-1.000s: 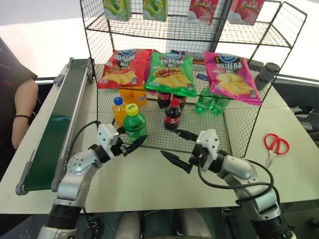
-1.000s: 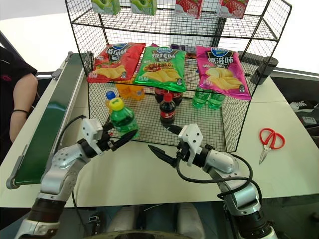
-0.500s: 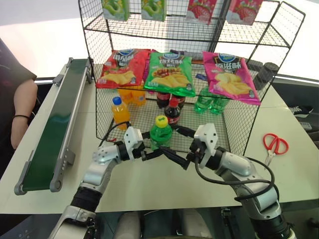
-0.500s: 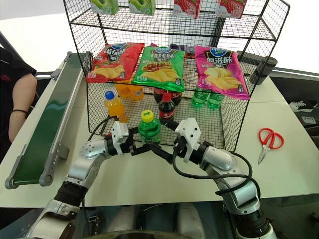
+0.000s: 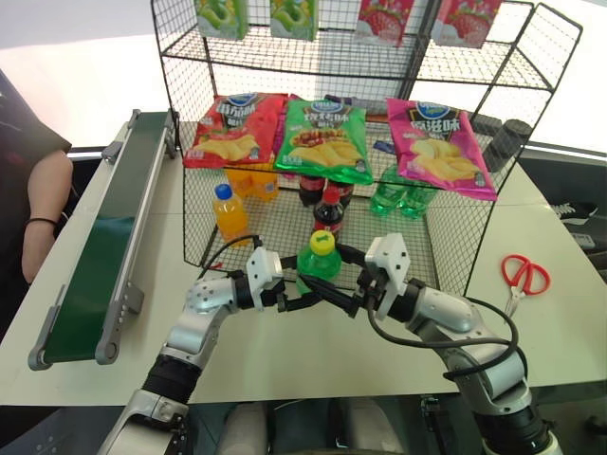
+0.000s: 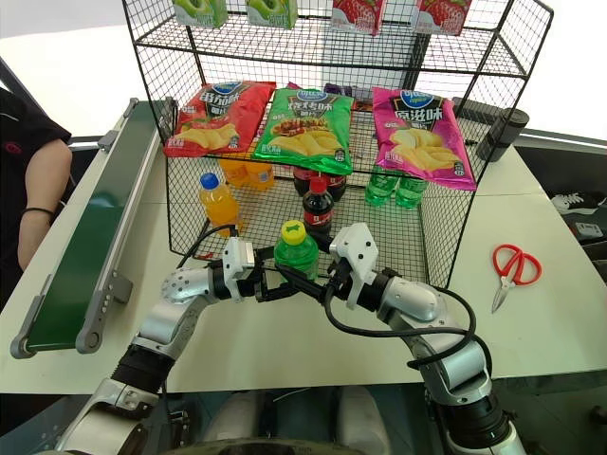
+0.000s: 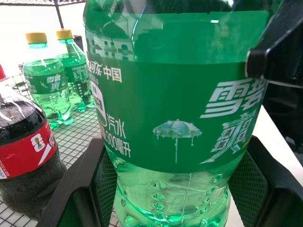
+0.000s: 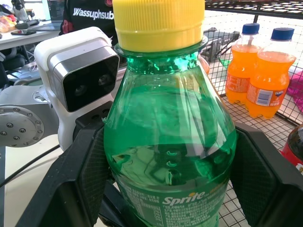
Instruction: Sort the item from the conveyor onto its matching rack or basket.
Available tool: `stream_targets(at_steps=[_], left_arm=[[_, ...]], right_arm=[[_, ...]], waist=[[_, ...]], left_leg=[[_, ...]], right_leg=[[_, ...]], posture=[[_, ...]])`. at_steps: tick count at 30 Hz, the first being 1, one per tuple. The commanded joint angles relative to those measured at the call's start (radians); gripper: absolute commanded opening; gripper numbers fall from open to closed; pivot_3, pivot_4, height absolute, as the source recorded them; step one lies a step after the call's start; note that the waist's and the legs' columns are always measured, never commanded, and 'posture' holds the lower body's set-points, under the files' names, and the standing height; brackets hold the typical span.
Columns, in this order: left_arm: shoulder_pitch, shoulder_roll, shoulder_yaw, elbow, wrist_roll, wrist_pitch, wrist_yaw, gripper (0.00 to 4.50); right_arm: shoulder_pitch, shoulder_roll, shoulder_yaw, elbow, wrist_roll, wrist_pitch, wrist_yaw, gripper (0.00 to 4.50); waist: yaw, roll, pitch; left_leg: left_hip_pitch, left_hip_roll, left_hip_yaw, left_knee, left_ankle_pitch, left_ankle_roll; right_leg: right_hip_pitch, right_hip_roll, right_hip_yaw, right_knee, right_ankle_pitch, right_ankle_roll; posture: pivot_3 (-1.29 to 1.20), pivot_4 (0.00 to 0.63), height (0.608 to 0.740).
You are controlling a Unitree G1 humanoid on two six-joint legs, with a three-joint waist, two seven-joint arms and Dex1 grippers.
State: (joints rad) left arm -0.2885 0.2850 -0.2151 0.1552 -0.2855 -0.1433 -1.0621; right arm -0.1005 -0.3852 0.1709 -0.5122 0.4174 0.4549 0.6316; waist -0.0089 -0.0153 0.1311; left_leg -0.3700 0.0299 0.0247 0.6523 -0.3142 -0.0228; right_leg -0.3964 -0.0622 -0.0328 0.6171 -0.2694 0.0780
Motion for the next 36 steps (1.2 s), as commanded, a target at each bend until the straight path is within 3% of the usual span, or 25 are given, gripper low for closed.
stream_targets(at_steps=[1, 4, 13, 21, 27, 36], left_arm=[[-0.026, -0.005, 0.003, -0.046, -0.021, -0.006, -0.013, 3.18], [-0.032, -0.005, 0.006, -0.037, -0.023, 0.013, -0.013, 4.44], [0.015, 0.042, 0.074, 0.015, -0.008, 0.004, 0.060, 4.44], [0.093, 0.080, 0.130, -0.151, -0.080, 0.121, 0.094, 4.44], [0.121, 0.121, 0.117, -0.311, -0.139, 0.256, 0.091, 4.44], [0.123, 0.138, 0.110, -0.365, -0.154, 0.320, 0.081, 4.44]], right_arm=[[-0.003, 0.018, 0.002, -0.006, 0.011, -0.020, -0.001, 2.98], [-0.004, 0.025, -0.006, 0.002, -0.005, -0.040, -0.012, 2.98], [0.022, 0.031, -0.132, 0.047, -0.089, -0.155, -0.128, 2.98], [0.095, 0.087, -0.254, 0.154, -0.196, -0.279, -0.305, 2.98], [0.040, 0.149, -0.313, 0.324, -0.247, -0.365, -0.417, 2.98], [-0.092, 0.174, -0.332, 0.553, -0.238, -0.459, -0.419, 2.98]], waist=[[0.000, 0.000, 0.000], [0.002, 0.000, 0.000], [0.000, 0.000, 0.000], [0.001, 0.000, 0.000], [-0.002, 0.003, 0.000], [-0.004, 0.006, 0.001]], left_leg=[[0.000, 0.000, 0.000, 0.000, 0.000, 0.000], [0.000, 0.000, 0.000, 0.000, 0.000, 0.000], [0.000, 0.000, 0.000, 0.000, 0.000, 0.000], [0.000, 0.001, 0.000, 0.000, 0.000, 0.000], [0.001, 0.001, 0.001, 0.000, 0.000, 0.000], [0.002, 0.001, 0.001, 0.000, 0.000, 0.000]], right_leg=[[0.000, 0.000, 0.000, 0.000, 0.000, 0.000], [0.000, 0.000, 0.000, 0.000, 0.000, 0.000], [0.000, 0.001, 0.000, 0.001, 0.000, 0.000], [0.000, 0.000, 0.000, 0.001, 0.000, 0.000], [0.000, 0.000, 0.001, 0.002, 0.000, 0.000], [0.000, 0.001, 0.002, 0.003, 0.000, 0.000]], posture=[[0.00, 0.150, 0.740], [0.00, 0.150, 0.740], [0.00, 0.150, 0.740], [0.00, 0.150, 0.740], [0.00, 0.150, 0.740], [0.00, 0.150, 0.740]])
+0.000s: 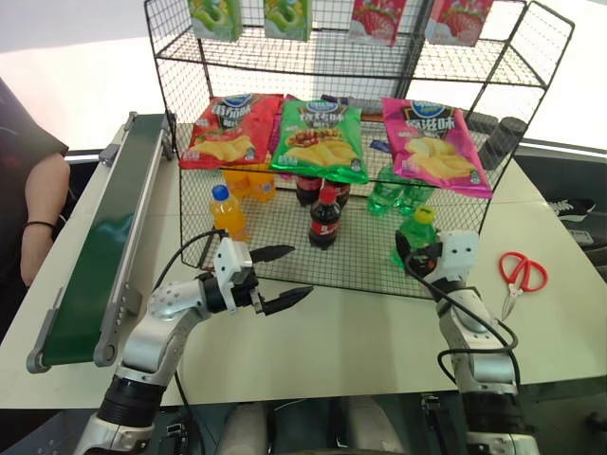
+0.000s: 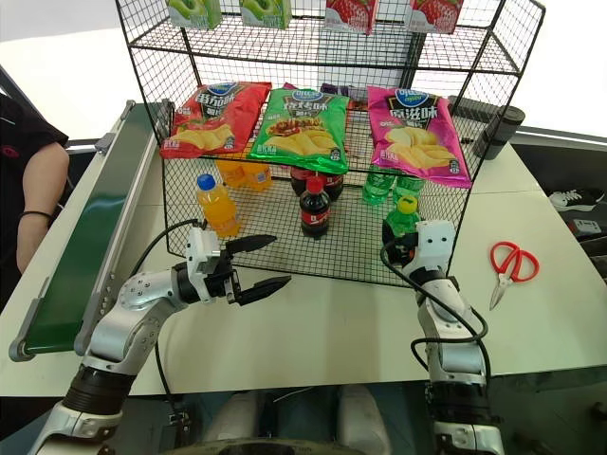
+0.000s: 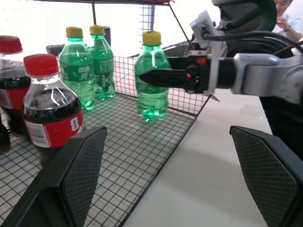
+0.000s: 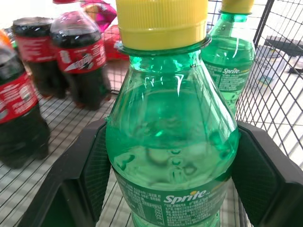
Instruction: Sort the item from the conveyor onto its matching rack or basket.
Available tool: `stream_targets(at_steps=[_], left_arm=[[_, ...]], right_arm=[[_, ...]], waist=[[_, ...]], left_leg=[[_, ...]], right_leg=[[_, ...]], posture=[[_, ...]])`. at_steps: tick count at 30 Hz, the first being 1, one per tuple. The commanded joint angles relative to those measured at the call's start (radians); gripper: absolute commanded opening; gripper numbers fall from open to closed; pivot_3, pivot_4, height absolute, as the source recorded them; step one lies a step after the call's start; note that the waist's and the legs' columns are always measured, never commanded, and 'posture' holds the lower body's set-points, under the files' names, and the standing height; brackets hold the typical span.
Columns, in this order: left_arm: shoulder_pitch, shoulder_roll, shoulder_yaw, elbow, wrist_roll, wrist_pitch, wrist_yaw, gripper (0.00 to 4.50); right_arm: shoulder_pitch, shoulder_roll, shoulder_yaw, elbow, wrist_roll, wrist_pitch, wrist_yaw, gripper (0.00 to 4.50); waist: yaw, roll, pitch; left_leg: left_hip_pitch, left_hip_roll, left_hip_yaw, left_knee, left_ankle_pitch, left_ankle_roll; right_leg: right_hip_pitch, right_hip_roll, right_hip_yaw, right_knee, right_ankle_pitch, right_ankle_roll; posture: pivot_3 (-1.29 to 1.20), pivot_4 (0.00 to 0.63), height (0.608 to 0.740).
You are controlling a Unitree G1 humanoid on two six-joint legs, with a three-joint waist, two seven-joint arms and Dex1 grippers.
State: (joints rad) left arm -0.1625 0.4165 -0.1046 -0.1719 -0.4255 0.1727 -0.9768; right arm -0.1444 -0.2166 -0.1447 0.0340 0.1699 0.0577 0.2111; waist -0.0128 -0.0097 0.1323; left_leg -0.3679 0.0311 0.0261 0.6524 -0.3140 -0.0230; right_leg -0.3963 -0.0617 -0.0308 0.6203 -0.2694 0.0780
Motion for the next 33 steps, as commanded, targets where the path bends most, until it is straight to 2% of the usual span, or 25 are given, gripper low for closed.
stream_targets(at_steps=[1, 13, 15, 16, 17, 25, 33], left_arm=[[-0.001, 0.006, -0.001, -0.037, -0.013, 0.002, -0.005, 4.44], [0.018, -0.001, -0.011, 0.003, 0.010, -0.040, -0.024, 4.44], [0.019, -0.004, -0.013, 0.015, 0.014, -0.050, -0.027, 4.50], [0.019, -0.005, -0.014, 0.021, 0.016, -0.055, -0.029, 4.50], [0.019, -0.006, -0.015, 0.027, 0.018, -0.059, -0.030, 4.50], [0.024, -0.004, -0.016, 0.041, 0.027, -0.066, -0.021, 4.50], [0.028, 0.010, 0.010, 0.065, 0.045, -0.071, 0.019, 4.50]], right_arm=[[-0.060, 0.009, -0.019, 0.028, 0.012, -0.068, 0.001, 2.98], [-0.105, 0.029, -0.046, 0.122, 0.058, -0.091, 0.016, 2.98], [-0.100, 0.031, -0.046, 0.113, 0.068, -0.088, 0.021, 4.04], [-0.096, 0.029, -0.044, 0.106, 0.063, -0.088, 0.018, 4.35], [-0.092, 0.026, -0.041, 0.099, 0.055, -0.090, 0.014, 4.44], [0.001, -0.012, -0.007, -0.054, -0.015, -0.072, 0.011, 4.44], [0.139, -0.082, 0.036, -0.297, -0.023, 0.005, 0.085, 4.44]], waist=[[0.000, 0.000, 0.000], [0.000, 0.000, 0.000], [0.000, 0.000, 0.000], [0.000, 0.000, 0.000], [0.000, 0.000, 0.000], [0.002, 0.001, 0.000], [0.002, 0.001, 0.000]], left_leg=[[0.000, 0.000, 0.000, 0.000, 0.000, 0.000], [0.000, 0.000, 0.000, 0.000, 0.000, 0.000], [0.000, 0.000, 0.000, 0.000, 0.000, 0.000], [0.000, 0.000, 0.000, 0.000, 0.000, 0.000], [0.000, 0.000, 0.000, 0.000, 0.000, 0.000], [0.000, 0.000, 0.000, 0.000, 0.000, 0.000], [0.002, 0.000, 0.000, 0.000, 0.000, 0.000]], right_leg=[[0.000, 0.000, 0.000, 0.000, 0.000, 0.000], [0.000, 0.000, 0.000, 0.000, 0.000, 0.000], [0.000, 0.000, 0.000, 0.000, 0.000, 0.000], [0.000, 0.000, 0.000, 0.000, 0.000, 0.000], [0.000, 0.000, 0.000, 0.000, 0.000, 0.000], [0.000, -0.001, 0.000, 0.000, 0.000, 0.000], [0.001, 0.000, 0.001, 0.001, 0.000, 0.000]], posture=[[0.00, 0.150, 0.740], [0.00, 0.150, 0.740], [0.00, 0.150, 0.740], [0.00, 0.150, 0.740], [0.00, 0.150, 0.740], [0.00, 0.150, 0.740], [0.00, 0.150, 0.740]])
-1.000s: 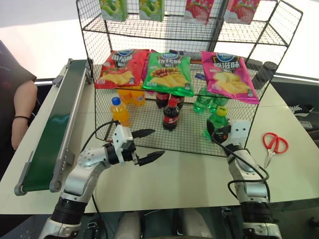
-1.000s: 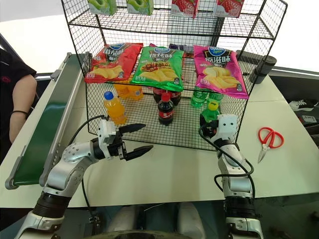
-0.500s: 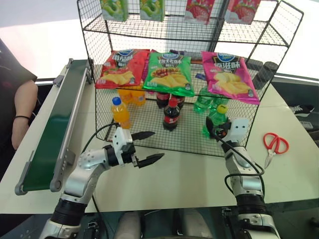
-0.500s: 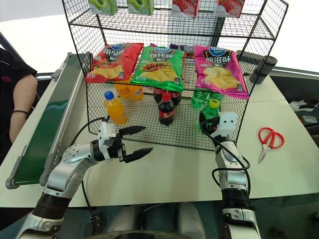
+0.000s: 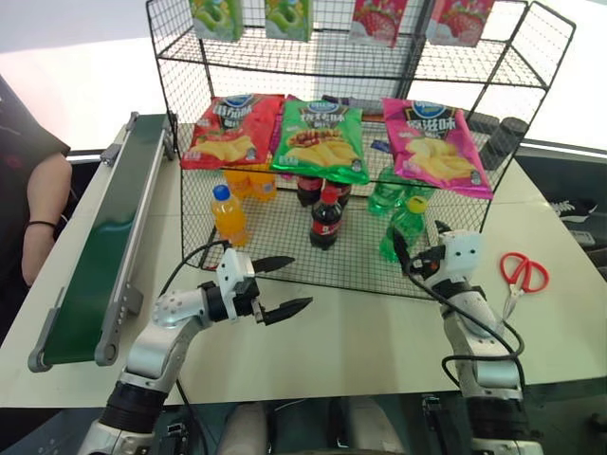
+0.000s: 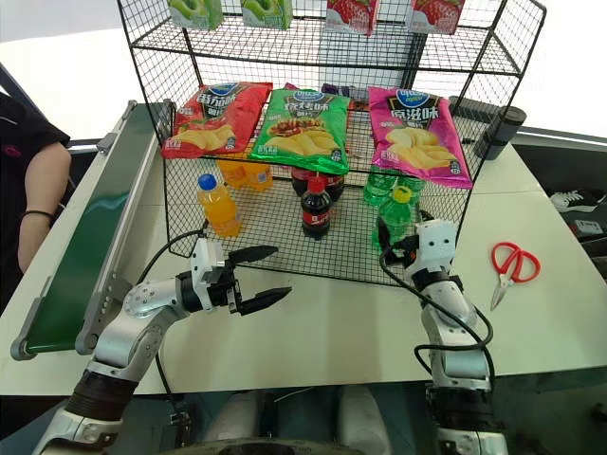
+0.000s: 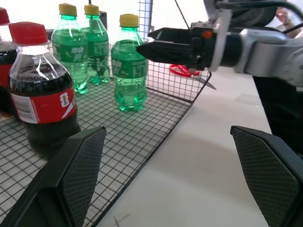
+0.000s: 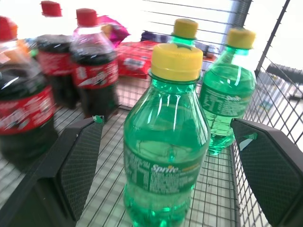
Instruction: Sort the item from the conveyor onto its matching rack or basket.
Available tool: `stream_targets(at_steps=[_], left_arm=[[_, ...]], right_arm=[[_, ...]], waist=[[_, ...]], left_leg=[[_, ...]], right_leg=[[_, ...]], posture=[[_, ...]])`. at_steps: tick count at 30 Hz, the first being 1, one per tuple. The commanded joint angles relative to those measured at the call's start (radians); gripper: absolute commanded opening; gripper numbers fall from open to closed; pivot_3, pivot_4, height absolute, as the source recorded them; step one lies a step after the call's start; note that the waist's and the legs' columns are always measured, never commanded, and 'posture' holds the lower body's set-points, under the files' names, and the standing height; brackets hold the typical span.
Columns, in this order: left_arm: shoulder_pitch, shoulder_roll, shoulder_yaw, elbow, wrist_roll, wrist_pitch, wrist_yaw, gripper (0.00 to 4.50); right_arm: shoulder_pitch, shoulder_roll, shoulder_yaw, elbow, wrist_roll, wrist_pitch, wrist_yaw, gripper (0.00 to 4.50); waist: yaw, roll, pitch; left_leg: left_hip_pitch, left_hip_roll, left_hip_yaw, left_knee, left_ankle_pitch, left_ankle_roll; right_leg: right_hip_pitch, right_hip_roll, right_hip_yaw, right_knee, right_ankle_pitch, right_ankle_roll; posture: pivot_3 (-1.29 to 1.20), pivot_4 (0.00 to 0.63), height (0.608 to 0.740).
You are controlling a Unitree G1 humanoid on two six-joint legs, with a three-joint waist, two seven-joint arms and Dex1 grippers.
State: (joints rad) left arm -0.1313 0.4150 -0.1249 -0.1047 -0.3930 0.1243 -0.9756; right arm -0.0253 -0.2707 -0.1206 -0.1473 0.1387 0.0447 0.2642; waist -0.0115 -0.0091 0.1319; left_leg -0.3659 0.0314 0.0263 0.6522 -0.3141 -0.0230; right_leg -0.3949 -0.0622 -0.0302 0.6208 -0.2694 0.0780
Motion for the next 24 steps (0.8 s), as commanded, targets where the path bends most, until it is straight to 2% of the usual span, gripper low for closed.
stream_targets(at_steps=[1, 7, 11, 17, 24], left_arm=[[-0.003, 0.015, 0.037, 0.004, 0.018, -0.025, 0.027, 4.50], [0.019, 0.080, 0.115, 0.025, 0.006, 0.007, 0.055, 4.50], [0.076, 0.149, 0.189, 0.033, 0.018, 0.008, 0.072, 4.50], [0.140, 0.202, 0.260, 0.053, 0.019, 0.006, 0.091, 4.50], [0.166, 0.212, 0.306, 0.084, 0.009, -0.011, 0.081, 4.50]], right_arm=[[0.033, -0.036, 0.014, -0.144, 0.015, 0.030, 0.043, 4.44], [0.159, -0.122, -0.022, -0.339, 0.135, 0.101, 0.167, 4.44], [0.277, -0.221, -0.103, -0.422, 0.231, 0.149, 0.275, 4.44], [0.381, -0.276, -0.240, -0.396, 0.305, 0.161, 0.340, 4.44], [0.401, -0.290, -0.284, -0.374, 0.316, 0.168, 0.374, 4.44]], waist=[[0.000, 0.000, 0.000], [0.001, 0.000, 0.000], [0.002, 0.000, 0.000], [0.003, -0.001, 0.000], [0.003, -0.001, 0.000]], left_leg=[[0.001, 0.000, 0.000, 0.000, 0.000, 0.000], [0.005, 0.000, 0.000, -0.002, 0.000, 0.000], [0.008, 0.000, 0.001, -0.003, 0.000, 0.000], [0.009, 0.000, 0.001, -0.003, 0.000, 0.000], [0.009, 0.001, 0.001, -0.003, 0.000, 0.000]], right_leg=[[0.001, 0.000, 0.000, 0.000, 0.000, 0.000], [0.004, 0.000, 0.000, -0.001, 0.000, 0.000], [0.007, 0.000, 0.000, -0.002, -0.001, 0.000], [0.007, -0.001, 0.000, -0.002, -0.001, -0.001], [0.007, -0.002, 0.000, -0.002, -0.002, -0.002]], posture=[[0.00, 0.150, 0.740], [0.00, 0.150, 0.740], [0.00, 0.150, 0.740], [0.00, 0.150, 0.740], [0.00, 0.150, 0.740]])
